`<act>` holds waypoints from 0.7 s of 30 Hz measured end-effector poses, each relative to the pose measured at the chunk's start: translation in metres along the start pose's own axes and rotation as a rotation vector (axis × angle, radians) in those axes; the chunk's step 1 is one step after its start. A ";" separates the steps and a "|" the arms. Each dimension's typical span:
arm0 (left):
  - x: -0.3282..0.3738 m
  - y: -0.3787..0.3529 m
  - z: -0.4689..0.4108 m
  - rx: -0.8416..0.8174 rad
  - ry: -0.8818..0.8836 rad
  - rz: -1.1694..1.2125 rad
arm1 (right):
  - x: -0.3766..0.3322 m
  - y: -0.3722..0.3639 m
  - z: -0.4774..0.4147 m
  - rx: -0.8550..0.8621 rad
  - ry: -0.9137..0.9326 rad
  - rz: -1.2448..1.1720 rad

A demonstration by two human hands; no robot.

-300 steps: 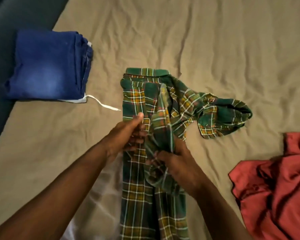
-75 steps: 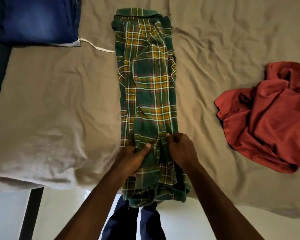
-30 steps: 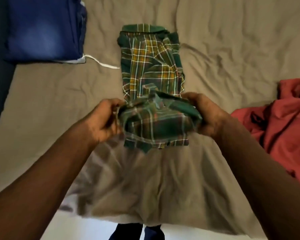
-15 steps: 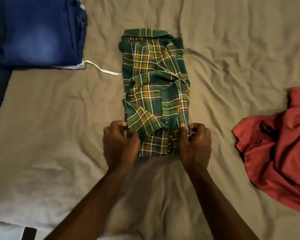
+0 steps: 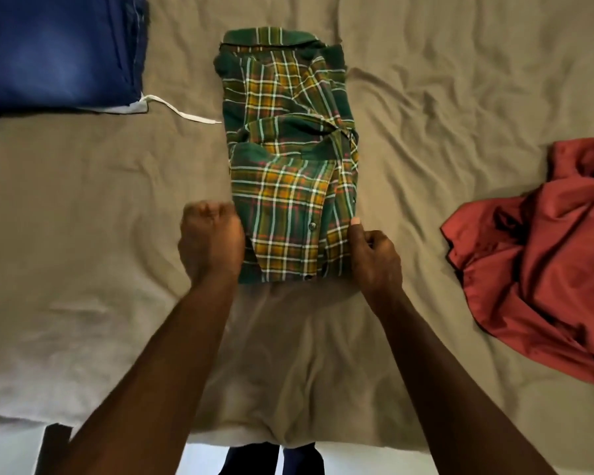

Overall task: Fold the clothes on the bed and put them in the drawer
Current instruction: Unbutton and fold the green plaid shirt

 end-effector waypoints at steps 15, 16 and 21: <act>-0.084 0.008 0.041 -0.025 -0.243 -0.235 | 0.005 0.043 0.019 0.430 0.216 0.149; -0.080 0.005 0.042 -0.040 -0.300 -0.216 | 0.001 0.041 0.021 0.438 0.268 0.168; -0.057 -0.009 0.035 -0.012 -0.414 -0.150 | 0.001 0.043 0.013 0.468 0.369 0.196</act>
Point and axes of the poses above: each hand's wrist, its own z-axis away from the middle knuckle, its own y-axis out of the back of the hand, x = y × z, the point moved 7 cm from there along -z, towards the middle knuckle, and after that the axes turned 14 degrees about x, right-handed, at the moved point
